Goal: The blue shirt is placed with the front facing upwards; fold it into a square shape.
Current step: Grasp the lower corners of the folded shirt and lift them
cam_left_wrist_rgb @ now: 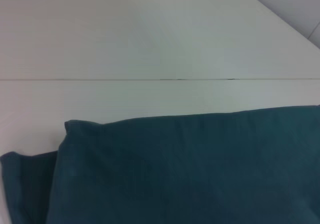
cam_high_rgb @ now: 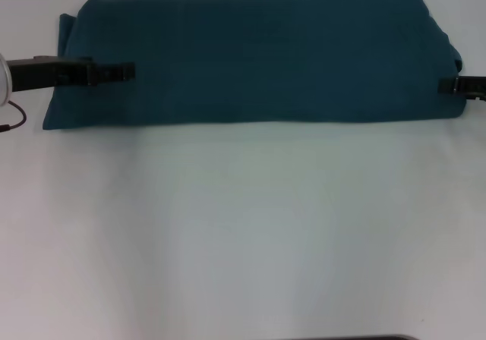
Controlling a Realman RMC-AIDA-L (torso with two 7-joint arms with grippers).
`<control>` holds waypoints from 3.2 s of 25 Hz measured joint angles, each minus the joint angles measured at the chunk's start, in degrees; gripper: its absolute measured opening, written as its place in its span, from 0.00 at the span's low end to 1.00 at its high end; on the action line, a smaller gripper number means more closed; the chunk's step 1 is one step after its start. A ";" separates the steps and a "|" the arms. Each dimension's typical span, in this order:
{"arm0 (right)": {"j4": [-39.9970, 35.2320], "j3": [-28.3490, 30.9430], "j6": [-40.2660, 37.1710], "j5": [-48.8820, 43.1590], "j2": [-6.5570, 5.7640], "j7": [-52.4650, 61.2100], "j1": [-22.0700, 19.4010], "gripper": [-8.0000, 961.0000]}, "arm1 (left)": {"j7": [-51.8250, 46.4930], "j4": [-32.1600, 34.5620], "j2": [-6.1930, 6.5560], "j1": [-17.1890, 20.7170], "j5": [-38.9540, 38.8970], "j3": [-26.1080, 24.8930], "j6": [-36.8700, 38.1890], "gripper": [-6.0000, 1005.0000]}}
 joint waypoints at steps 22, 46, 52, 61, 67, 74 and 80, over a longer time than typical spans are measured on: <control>-1.31 -0.02 13.06 -3.01 1.46 7.03 6.01 0.73 | 0.74 -0.18 0.18 -0.44 -0.04 -0.02 -0.40 0.92; 2.51 -0.79 18.62 -3.37 2.81 7.01 6.07 0.73 | 1.27 -0.49 0.21 -0.42 0.28 -0.01 -0.88 0.92; 2.53 -0.79 17.67 -3.12 2.98 6.84 6.41 0.73 | 1.33 -0.47 0.28 -0.43 0.28 -0.01 -0.96 0.92; 2.07 -0.79 13.94 -3.08 3.00 6.85 7.31 0.73 | 1.46 -0.12 0.29 -0.44 0.28 -0.01 -1.70 0.92; 2.63 -1.70 13.45 -3.09 3.05 6.85 8.28 0.73 | 1.47 -0.09 0.29 -0.38 0.28 -0.01 -1.84 0.92; 3.13 -3.59 12.50 -3.10 3.75 6.85 8.96 0.73 | 1.47 0.02 0.29 -0.39 0.28 -0.01 -2.31 0.91; 3.15 -3.51 11.82 -3.07 3.79 6.85 8.34 0.73 | 1.47 0.01 0.29 -0.41 0.28 -0.01 -2.45 0.92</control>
